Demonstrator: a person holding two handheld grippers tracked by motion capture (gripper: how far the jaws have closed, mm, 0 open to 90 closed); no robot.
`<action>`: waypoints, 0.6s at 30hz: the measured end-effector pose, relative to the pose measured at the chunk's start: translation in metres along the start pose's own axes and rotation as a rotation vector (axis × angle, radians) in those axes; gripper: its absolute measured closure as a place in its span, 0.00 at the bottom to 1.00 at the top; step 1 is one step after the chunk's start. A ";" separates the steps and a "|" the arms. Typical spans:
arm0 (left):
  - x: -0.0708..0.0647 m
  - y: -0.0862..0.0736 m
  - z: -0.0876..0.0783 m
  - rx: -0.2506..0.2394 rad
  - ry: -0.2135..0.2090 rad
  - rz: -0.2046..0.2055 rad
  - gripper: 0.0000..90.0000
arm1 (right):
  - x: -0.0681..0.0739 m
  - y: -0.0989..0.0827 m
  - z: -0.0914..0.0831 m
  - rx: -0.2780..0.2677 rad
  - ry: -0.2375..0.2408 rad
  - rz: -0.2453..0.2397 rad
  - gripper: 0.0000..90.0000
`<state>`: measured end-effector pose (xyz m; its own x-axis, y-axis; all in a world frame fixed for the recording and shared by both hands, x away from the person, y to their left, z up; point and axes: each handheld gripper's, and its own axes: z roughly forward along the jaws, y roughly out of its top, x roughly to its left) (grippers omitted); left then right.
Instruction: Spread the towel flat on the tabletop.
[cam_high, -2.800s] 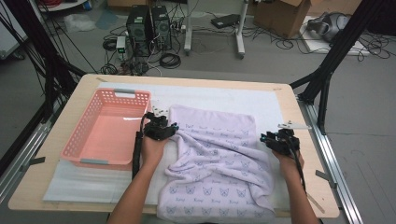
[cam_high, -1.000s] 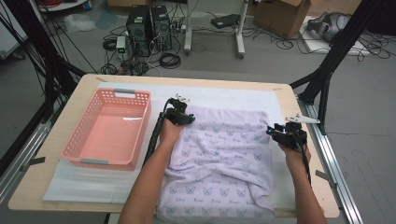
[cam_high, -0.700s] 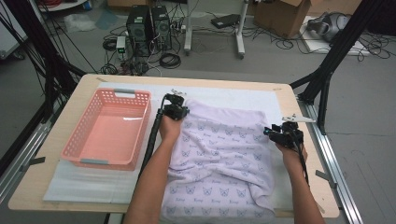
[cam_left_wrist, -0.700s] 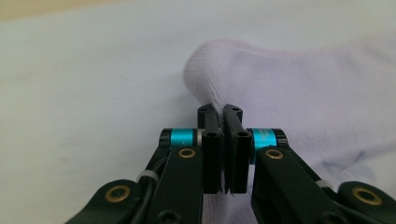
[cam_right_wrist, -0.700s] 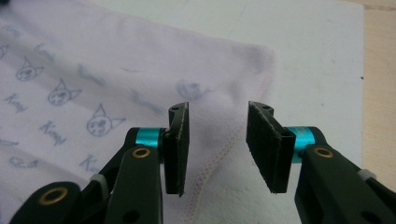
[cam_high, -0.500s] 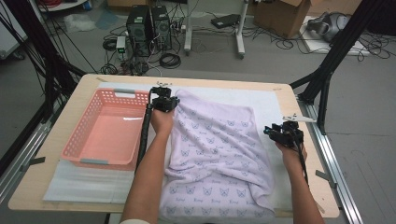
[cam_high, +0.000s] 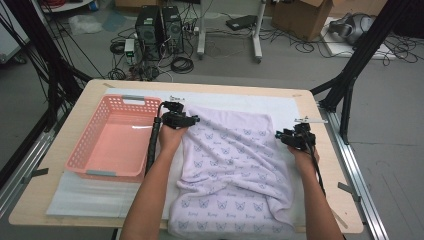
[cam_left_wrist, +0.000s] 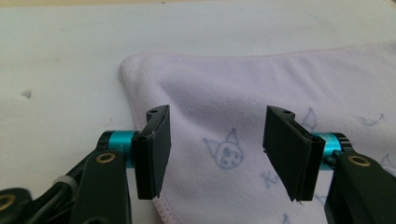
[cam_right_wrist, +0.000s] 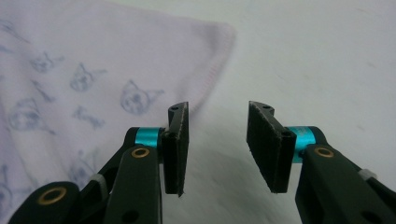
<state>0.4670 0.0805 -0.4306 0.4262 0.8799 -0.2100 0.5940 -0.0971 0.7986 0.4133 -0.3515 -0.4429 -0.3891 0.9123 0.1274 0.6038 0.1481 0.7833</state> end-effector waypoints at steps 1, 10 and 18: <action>-0.001 0.001 -0.001 -0.006 -0.001 -0.002 0.47 | 0.002 0.003 0.006 -0.001 0.024 0.007 0.63; -0.006 0.001 -0.003 0.010 -0.015 0.025 0.46 | 0.025 0.030 0.039 0.112 -0.044 -0.207 0.98; -0.011 -0.009 -0.012 0.021 -0.005 0.065 0.47 | 0.002 0.063 0.029 -0.058 -0.249 -0.049 0.89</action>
<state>0.4487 0.0768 -0.4290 0.4677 0.8692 -0.1603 0.5788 -0.1641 0.7988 0.4707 -0.3293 -0.4110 -0.2294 0.9715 -0.0600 0.5443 0.1791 0.8196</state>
